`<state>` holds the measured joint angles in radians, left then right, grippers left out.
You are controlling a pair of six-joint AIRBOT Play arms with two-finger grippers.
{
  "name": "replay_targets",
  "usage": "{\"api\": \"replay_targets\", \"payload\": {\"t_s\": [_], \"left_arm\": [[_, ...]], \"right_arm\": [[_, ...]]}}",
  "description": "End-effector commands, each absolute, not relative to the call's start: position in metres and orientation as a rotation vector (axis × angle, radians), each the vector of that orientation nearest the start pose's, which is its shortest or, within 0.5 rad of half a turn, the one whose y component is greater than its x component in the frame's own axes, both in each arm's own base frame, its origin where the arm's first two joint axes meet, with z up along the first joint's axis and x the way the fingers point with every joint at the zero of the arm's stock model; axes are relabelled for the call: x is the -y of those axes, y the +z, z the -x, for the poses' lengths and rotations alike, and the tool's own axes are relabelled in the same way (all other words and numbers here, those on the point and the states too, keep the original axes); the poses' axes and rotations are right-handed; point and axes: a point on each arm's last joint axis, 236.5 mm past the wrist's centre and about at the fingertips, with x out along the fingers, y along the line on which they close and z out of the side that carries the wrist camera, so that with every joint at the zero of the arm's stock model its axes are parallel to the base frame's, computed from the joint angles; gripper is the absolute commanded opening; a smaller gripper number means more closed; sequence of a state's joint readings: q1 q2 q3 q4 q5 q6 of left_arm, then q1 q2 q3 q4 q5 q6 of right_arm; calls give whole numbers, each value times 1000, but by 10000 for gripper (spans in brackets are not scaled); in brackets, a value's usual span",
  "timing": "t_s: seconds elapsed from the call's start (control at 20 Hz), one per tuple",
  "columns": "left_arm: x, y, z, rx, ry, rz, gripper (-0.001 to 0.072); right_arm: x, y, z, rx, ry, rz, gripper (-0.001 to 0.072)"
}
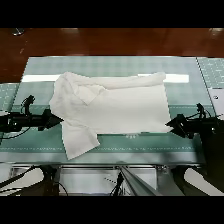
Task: Fold the shirts.
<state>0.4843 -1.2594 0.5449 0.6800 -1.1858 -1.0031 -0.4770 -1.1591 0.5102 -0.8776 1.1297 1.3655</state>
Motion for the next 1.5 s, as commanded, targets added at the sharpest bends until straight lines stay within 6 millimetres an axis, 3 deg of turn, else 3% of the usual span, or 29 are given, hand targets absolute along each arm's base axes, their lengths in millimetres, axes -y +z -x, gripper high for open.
{"api": "replay_targets", "payload": {"t_s": [0.0, 0.15, 0.2, 0.25, 0.35, 0.4, 0.5, 0.6, 0.7, 0.75, 0.85, 0.95, 1.1, 1.2, 1.35, 1.45], "left_arm": [[50, -83, -271, -1339, -326, 922, 26], [50, -69, -286, -1287, -341, 948, 26], [50, -47, -306, -1215, -373, 973, 25], [50, -12, -332, -1095, -425, 989, 25], [40, 98, -389, -764, -516, 999, 24], [32, 167, -409, -586, -556, 960, 23], [22, 300, -416, -283, -593, 796, 24], [26, 418, -389, -41, -598, 599, 23], [41, 502, -341, 129, -574, 378, 23], [52, 528, -315, 176, -565, 273, 24], [73, 554, -264, 217, -506, 123, 23], [74, 559, -225, 247, -341, -47, 23], [53, 549, -173, 217, -66, -142, 25], [47, 543, -144, 206, -9, -165, 25], [30, 526, -123, 177, -9, -160, 24], [2, 493, -136, 52, 52, -127, 24]], "right_arm": [[-46, -93, -269, -1435, 101, -893, 20], [-54, -63, -297, -1387, 183, -808, 17], [-54, -40, -313, -1352, 228, -770, 17], [-53, -10, -333, -1298, 270, -726, 17], [-49, 85, -385, -1108, 337, -613, 17], [-47, 141, -406, -983, 355, -552, 16], [-46, 272, -429, -685, 381, -434, 16], [-49, 392, -410, -415, 396, -327, 16], [-53, 475, -367, -218, 377, -239, 16], [-59, 497, -342, -156, 378, -212, 17], [-63, 517, -293, -92, 346, -156, 17], [-63, 526, -247, -41, 289, -107, 17], [-51, 516, -191, -30, 169, -58, 17], [-43, 499, -166, -66, 109, -46, 17], [-30, 473, -147, -162, 30, -39, 17], [-19, 462, -145, -207, -19, -51, 17]]}}
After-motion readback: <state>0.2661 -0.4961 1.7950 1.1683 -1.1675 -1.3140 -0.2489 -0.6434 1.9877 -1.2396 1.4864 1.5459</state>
